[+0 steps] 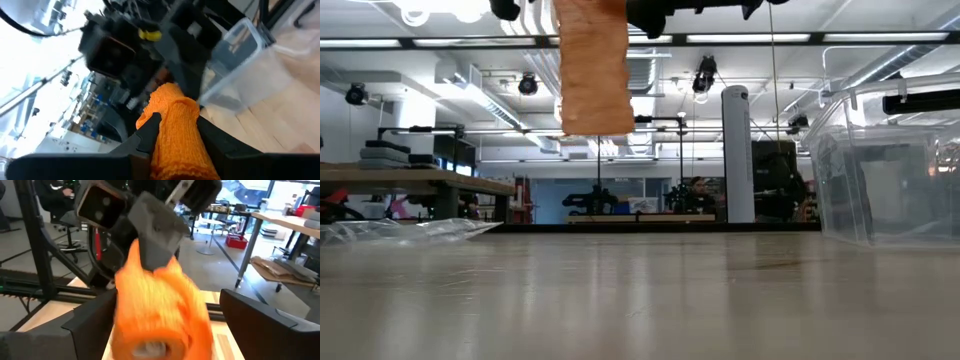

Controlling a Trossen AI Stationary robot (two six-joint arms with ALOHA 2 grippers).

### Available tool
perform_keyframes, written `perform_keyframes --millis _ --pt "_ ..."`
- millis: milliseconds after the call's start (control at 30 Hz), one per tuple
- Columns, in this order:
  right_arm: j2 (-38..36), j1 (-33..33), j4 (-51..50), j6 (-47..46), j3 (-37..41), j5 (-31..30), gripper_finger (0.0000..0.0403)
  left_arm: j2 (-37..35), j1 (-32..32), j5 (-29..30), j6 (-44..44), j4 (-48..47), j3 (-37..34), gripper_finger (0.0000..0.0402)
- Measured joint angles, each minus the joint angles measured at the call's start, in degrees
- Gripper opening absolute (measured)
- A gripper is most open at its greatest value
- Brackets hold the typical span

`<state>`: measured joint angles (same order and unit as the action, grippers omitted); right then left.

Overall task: Roll bandage
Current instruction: Roll the orange bandage

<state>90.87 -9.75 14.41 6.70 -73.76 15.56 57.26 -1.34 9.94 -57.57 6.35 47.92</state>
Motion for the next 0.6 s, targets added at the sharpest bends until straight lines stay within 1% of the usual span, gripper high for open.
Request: perform_keyframes --millis 167,467,600 --pt "0.0 0.39 0.12 -0.56 0.0 -0.14 0.0343 -0.02 -0.39 0.03 1.17 1.26 0.05 0.008" --pt "0.07 0.52 1.77 -9.93 0.0 -0.11 0.0343 0.45 -0.4 0.01 0.28 2.13 0.05 0.008" --pt "0.07 0.52 2.73 -10.68 0.0 0.09 0.0343 1.7 -0.4 0.01 -0.88 4.51 0.05 0.008"
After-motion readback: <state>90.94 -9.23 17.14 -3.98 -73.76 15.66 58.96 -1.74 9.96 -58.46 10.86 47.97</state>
